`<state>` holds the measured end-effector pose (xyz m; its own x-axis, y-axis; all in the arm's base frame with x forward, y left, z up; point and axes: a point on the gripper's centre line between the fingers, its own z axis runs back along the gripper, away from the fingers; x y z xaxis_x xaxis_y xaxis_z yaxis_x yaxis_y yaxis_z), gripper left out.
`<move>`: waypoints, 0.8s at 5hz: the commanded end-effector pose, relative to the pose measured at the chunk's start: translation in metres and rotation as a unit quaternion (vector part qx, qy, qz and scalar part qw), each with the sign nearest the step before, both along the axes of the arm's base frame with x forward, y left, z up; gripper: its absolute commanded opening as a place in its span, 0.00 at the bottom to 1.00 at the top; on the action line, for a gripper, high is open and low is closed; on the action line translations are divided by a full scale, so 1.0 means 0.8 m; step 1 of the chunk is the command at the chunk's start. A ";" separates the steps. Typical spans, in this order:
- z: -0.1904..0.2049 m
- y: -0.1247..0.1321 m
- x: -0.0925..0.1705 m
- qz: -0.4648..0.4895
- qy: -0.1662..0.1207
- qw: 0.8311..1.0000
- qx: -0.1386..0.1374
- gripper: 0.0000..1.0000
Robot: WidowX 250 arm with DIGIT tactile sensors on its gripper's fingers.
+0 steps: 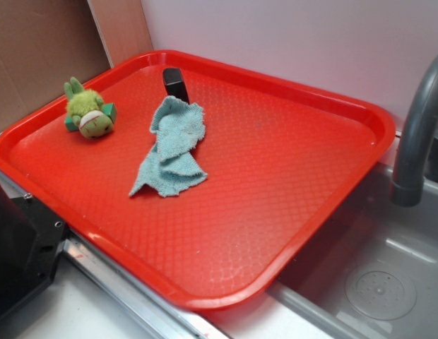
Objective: Grab the black box.
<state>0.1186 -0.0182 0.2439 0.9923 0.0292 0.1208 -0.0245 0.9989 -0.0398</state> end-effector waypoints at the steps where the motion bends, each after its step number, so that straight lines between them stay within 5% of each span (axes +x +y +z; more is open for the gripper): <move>1: 0.000 0.000 0.000 0.000 0.000 1.000 0.000 1.00; 2: -0.020 0.024 0.062 0.122 -0.078 0.989 -0.025 1.00; 3: -0.033 0.039 0.099 0.245 -0.094 0.965 -0.030 1.00; 4: -0.033 0.039 0.099 0.245 -0.094 0.965 -0.030 1.00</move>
<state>0.1957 0.0062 0.2106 0.8293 0.4938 0.2616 -0.4730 0.8696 -0.1419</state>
